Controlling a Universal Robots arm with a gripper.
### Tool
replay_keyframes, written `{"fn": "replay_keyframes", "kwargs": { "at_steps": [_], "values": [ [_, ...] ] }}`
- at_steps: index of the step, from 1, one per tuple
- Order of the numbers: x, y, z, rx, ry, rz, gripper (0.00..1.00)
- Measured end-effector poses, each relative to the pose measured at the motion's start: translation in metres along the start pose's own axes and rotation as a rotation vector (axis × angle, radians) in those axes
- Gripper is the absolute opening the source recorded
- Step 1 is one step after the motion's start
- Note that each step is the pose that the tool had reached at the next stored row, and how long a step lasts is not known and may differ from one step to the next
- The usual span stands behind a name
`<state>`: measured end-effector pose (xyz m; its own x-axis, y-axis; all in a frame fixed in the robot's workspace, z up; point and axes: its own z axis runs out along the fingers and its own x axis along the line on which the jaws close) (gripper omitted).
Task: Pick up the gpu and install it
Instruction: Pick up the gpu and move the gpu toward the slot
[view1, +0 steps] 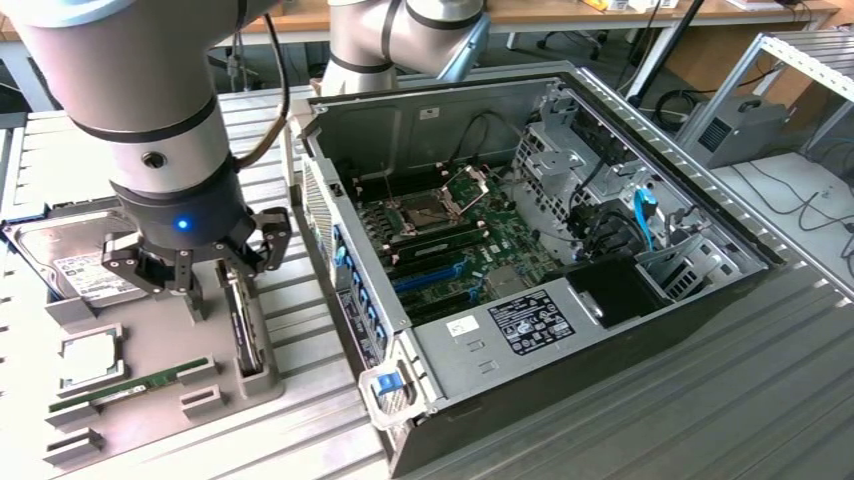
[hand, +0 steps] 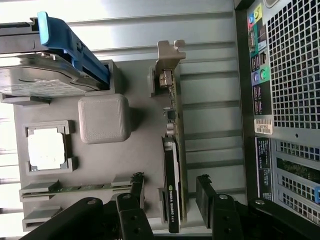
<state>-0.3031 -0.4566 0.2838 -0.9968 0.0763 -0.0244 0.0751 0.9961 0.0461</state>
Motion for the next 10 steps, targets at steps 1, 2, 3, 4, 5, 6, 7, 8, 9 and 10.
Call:
{"fn": "replay_keyframes", "kwargs": {
  "at_steps": [1,2,3,4,5,6,7,8,9,10],
  "values": [
    [0.0,0.0,0.0001,0.0,0.0001,0.0,0.54],
    [-0.001,-0.0001,0.0034,0.0,0.0,0.0,0.54],
    [0.0,-0.0005,0.0113,0.0,0.0001,0.0,0.54],
    [0.0,-0.0008,0.0185,0.0,0.0,0.0,0.54],
    [0.0,-0.001,0.0218,-0.0001,0.0,0.0,0.54],
    [0.0,-0.001,0.0235,-0.0001,0.0,0.0,0.54],
    [0.0,-0.0011,0.0248,0.0,0.0001,0.0,0.54],
    [0.0,-0.0012,0.0259,0.0,0.0001,0.0,0.54],
    [0.0,-0.0013,0.0278,0.0,0.0001,0.0,0.54],
    [0.0,-0.0013,0.0288,0.0,0.0,0.0,0.54]
  ]
}}
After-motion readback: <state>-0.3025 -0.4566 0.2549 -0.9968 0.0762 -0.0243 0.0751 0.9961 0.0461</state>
